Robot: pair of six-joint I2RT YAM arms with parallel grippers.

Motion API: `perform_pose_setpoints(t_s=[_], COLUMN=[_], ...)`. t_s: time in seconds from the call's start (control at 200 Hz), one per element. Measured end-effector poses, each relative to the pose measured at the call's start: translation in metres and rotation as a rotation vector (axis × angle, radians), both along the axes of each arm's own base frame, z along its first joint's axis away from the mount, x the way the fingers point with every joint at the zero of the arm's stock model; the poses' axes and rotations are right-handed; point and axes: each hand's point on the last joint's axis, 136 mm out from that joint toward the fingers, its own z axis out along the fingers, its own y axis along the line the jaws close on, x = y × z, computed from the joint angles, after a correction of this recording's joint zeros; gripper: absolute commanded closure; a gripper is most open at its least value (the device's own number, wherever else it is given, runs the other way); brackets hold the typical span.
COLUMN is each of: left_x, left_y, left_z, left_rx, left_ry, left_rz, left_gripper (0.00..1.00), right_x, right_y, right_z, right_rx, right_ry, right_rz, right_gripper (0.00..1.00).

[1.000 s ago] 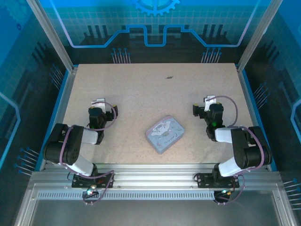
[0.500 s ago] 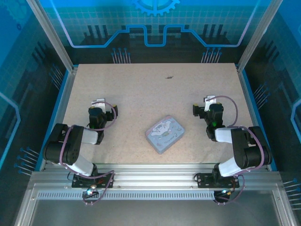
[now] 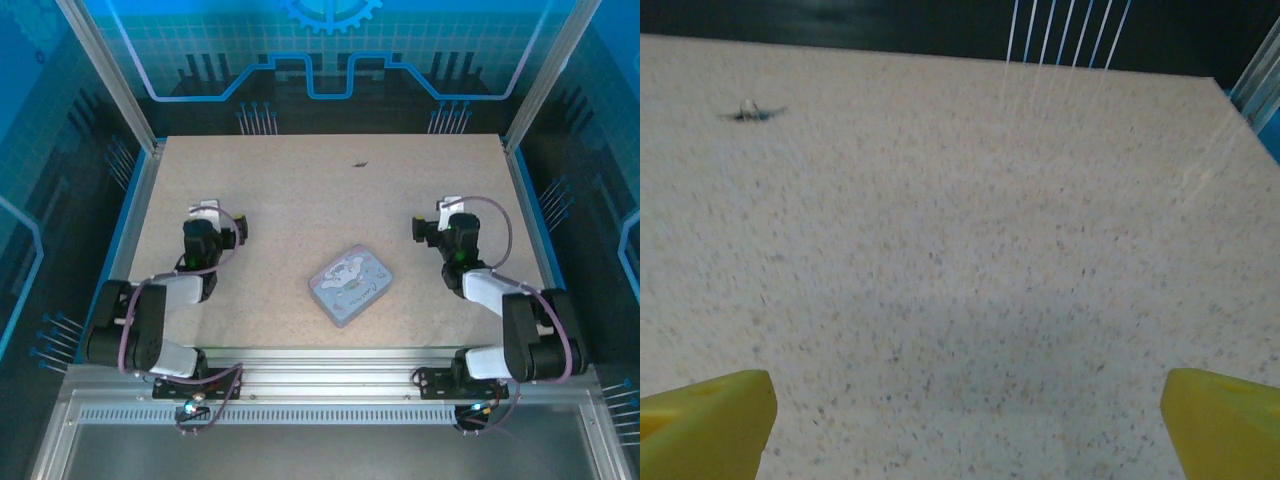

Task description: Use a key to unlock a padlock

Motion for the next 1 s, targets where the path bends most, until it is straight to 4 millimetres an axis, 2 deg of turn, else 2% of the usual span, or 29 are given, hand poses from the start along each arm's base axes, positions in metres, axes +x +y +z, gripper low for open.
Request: perform_pose_setpoints(t_s=[0.165, 0.24, 0.335, 0.435, 0.55, 0.625, 0.72, 0.841, 1.001], left_x=[0.004, 0.000, -0.011, -0.021, -0.031, -0.039, -0.053, -0.073, -0.096], left_y=[-0.001, -0.006, -0.015, -0.029, -0.052, -0.072, -0.101, -0.141, -0.185], left_z=[0.069, 0.091, 0.103, 0.099, 0.080, 0.068, 0.056, 0.043, 0.012], left_rx=[-0.068, -0.150, -0.289, -0.415, -0.523, -0.578, -0.622, -0.648, -0.651], left_ry=[-0.076, -0.093, -0.093, -0.043, 0.092, 0.183, 0.281, 0.393, 0.563], left_rz=[0.017, 0.004, -0.008, -0.056, -0.134, -0.200, -0.288, -0.407, -0.524], left_gripper=[0.01, 0.01, 0.01, 0.01, 0.04, 0.05, 0.06, 0.11, 0.18], right_x=[-0.001, -0.008, -0.020, -0.030, -0.044, -0.059, -0.079, -0.113, -0.155], right_y=[0.007, 0.010, 0.008, 0.003, 0.007, 0.023, 0.041, 0.074, 0.100], right_z=[0.054, 0.070, 0.085, 0.095, 0.081, 0.064, 0.053, 0.034, -0.011], right_rx=[0.089, 0.151, 0.276, 0.413, 0.528, 0.591, 0.635, 0.667, 0.706], right_ry=[-0.059, -0.062, -0.024, 0.039, 0.153, 0.265, 0.359, 0.469, 0.633], right_rz=[0.013, 0.019, -0.030, -0.074, -0.077, -0.045, -0.008, 0.065, 0.084], right_gripper=[0.00, 0.00, 0.00, 0.00, 0.00, 0.00, 0.01, 0.04, 0.10])
